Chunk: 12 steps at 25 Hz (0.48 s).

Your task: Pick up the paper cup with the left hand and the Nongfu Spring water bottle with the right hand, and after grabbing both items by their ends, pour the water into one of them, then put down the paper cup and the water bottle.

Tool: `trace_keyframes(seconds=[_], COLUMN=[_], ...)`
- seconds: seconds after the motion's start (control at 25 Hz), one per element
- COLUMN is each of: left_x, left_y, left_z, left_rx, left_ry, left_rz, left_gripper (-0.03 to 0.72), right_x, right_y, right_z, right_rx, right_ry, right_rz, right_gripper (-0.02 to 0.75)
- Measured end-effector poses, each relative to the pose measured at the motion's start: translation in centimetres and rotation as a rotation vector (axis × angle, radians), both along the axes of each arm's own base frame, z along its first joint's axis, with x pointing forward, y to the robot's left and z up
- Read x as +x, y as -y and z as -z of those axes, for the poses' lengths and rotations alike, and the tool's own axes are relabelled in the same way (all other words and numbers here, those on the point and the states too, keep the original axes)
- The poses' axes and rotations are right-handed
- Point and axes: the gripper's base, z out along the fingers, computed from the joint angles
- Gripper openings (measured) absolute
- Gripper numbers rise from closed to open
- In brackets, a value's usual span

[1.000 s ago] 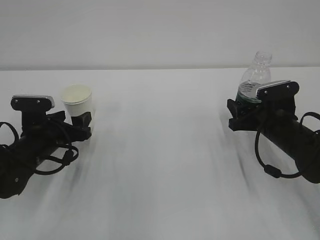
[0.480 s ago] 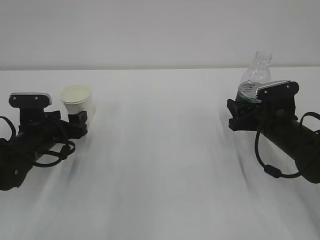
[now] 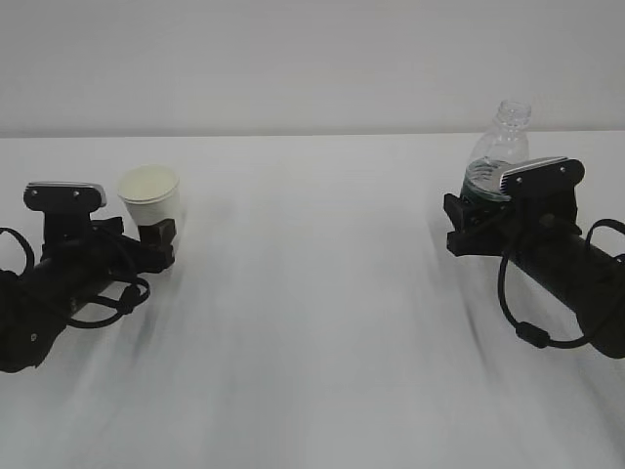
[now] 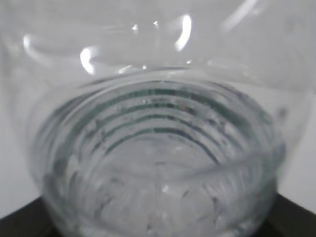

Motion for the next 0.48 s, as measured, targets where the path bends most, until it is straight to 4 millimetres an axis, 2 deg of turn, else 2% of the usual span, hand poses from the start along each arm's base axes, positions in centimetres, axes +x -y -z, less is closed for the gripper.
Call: trace_keyframes(seconds=[0.28, 0.48], left_x=[0.1, 0.8], left_y=[0.2, 0.4], left_z=[0.7, 1.1], left_rx=[0.009, 0.009], left_ry=[-0.018, -0.018], left_rz=[0.023, 0.023], left_gripper=[0.666, 0.681], right_x=[0.0, 0.0], right_y=[-0.1, -0.1], right_z=[0.0, 0.0], right_rx=[-0.003, -0.003], right_ry=[0.002, 0.004], right_rz=[-0.012, -0.016], right_gripper=[0.491, 0.491])
